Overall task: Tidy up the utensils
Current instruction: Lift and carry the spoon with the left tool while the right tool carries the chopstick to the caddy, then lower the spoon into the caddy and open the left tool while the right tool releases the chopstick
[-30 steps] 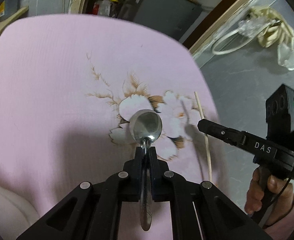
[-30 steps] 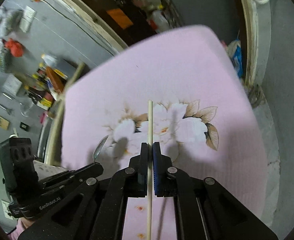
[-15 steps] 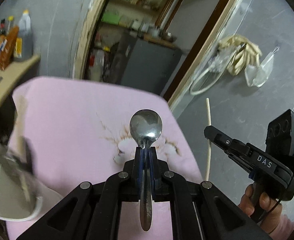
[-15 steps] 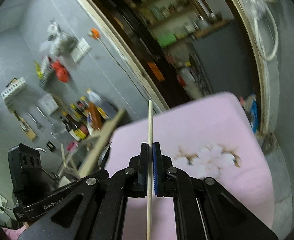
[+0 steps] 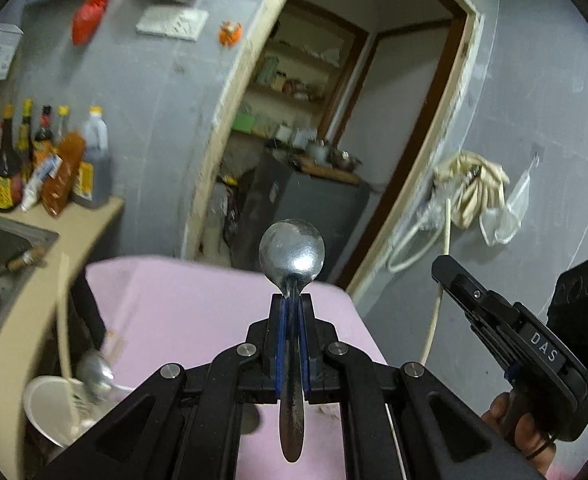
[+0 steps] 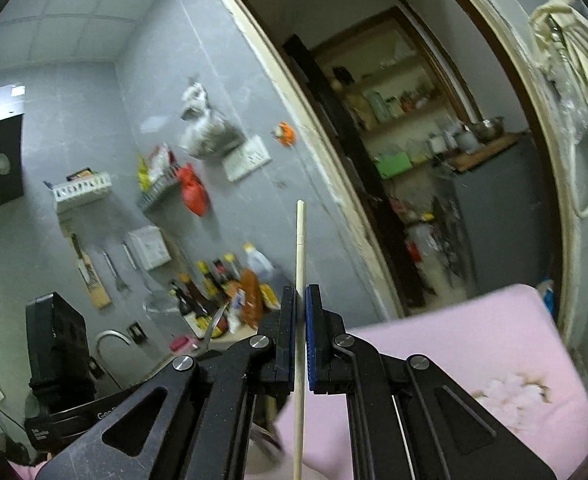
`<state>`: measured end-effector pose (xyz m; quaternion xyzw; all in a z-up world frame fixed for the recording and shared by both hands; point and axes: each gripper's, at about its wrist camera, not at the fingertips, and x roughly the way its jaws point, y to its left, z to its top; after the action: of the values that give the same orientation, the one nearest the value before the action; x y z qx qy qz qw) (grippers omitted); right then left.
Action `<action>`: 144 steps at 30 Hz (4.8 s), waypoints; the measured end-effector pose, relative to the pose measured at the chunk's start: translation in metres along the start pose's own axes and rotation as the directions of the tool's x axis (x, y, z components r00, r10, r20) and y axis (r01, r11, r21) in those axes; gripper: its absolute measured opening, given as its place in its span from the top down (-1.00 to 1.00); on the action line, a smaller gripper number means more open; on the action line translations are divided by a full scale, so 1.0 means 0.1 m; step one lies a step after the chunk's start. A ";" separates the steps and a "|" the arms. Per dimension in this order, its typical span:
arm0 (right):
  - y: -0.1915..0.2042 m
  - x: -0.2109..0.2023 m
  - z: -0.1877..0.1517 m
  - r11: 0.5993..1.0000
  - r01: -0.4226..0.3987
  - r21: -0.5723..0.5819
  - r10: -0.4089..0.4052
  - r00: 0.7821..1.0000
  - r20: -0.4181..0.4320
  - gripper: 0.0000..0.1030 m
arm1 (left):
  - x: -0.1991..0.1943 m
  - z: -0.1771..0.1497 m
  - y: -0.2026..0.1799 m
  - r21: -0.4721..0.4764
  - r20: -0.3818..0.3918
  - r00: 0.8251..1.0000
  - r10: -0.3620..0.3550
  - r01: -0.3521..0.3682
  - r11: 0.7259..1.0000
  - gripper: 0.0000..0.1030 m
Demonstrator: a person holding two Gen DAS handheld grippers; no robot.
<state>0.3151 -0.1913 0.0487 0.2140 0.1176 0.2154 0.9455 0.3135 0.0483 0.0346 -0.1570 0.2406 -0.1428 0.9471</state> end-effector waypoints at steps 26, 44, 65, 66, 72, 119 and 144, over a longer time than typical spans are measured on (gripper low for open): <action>0.56 0.91 -0.95 0.999 0.051 -0.001 -0.051 0.998 -0.042 0.92 | -0.16 -0.27 1.78 -0.265 0.167 0.983 0.073 -0.027 0.964 0.88; 0.81 0.95 -1.32 0.977 0.112 -0.181 -0.113 0.994 0.004 0.91 | -0.12 -0.71 1.69 -0.095 0.273 0.961 0.043 -0.017 0.995 0.88; 0.85 0.82 -1.33 0.978 0.100 -0.186 -0.095 0.995 0.033 0.91 | -0.18 -0.83 1.50 0.053 0.254 0.962 0.098 -0.115 0.992 0.87; 0.86 0.81 -1.33 0.976 0.098 -0.192 -0.095 0.995 0.029 0.91 | -0.19 -0.83 1.49 0.057 0.248 0.963 0.103 -0.121 0.991 0.87; 0.92 0.71 -1.32 0.970 0.095 -0.222 -0.093 0.995 0.020 0.91 | -0.24 -0.85 1.42 0.093 0.212 0.970 0.121 -0.143 0.985 0.87; 0.84 0.41 -1.26 0.972 0.145 -0.182 -0.157 0.986 -0.053 0.89 | -0.37 -0.71 1.31 0.104 -0.008 0.984 0.180 -0.179 0.978 0.87; 0.88 -0.18 -0.98 0.949 0.274 -0.154 -0.275 0.961 0.017 0.12 | -0.65 -0.57 1.12 0.092 0.000 0.991 0.131 -0.131 0.987 -0.04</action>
<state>0.2371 -0.0930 0.0044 0.1209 0.1311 0.0907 0.9798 0.2519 0.1594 -0.0273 -0.0969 0.2465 -0.0916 0.9599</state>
